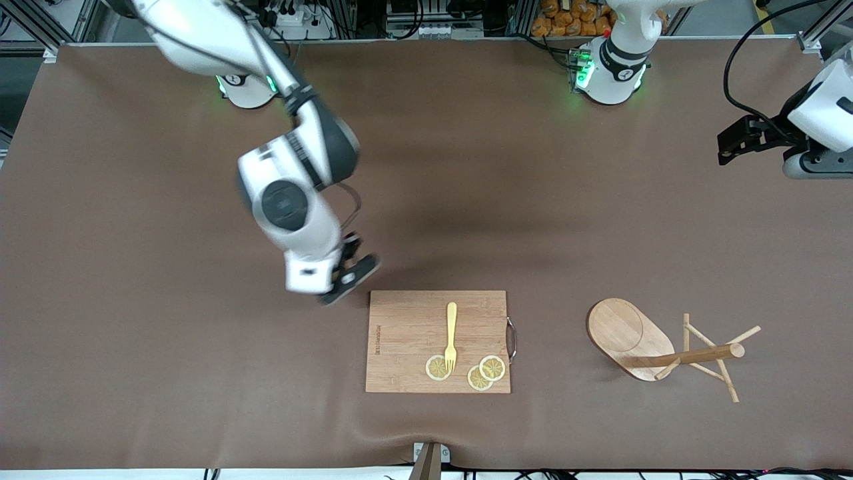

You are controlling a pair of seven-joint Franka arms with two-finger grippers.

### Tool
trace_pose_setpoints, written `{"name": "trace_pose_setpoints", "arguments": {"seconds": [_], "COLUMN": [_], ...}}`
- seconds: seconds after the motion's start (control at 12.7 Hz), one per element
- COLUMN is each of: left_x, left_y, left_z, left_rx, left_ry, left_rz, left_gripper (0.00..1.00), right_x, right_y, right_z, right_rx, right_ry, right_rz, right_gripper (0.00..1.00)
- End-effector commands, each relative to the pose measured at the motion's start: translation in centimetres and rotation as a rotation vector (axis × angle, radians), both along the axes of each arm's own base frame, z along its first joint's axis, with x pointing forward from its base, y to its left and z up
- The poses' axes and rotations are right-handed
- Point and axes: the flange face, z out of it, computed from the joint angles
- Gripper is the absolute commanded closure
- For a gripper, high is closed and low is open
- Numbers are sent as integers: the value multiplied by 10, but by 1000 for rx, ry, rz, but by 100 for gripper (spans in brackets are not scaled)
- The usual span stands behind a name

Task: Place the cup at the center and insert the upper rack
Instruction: 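Lift the teal mug with the right gripper and carry it toward the table center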

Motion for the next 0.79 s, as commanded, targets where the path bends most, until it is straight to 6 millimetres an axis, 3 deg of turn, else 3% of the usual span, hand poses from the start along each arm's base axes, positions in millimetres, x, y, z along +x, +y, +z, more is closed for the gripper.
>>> {"name": "trace_pose_setpoints", "arguments": {"seconds": [0.0, 0.32, 0.47, 0.71], "left_x": [-7, -6, -5, -2], "left_y": [4, 5, 8, 12], "left_z": [3, 2, -2, -15], "left_rx": [2, 6, 5, 5], "left_ry": [7, 10, 27, 54], "left_rz": [-4, -6, -38, -43], "left_gripper": [0, 0, 0, 0], "right_x": [-32, -87, -93, -128], "right_y": [52, 130, 142, 172], "right_z": [2, -37, -60, -84], "right_rx": [-3, 18, 31, 16], "right_ry": [-18, -36, -39, -22], "right_rz": [-52, 12, 11, 15], "right_gripper": [100, 100, 100, 100]}}
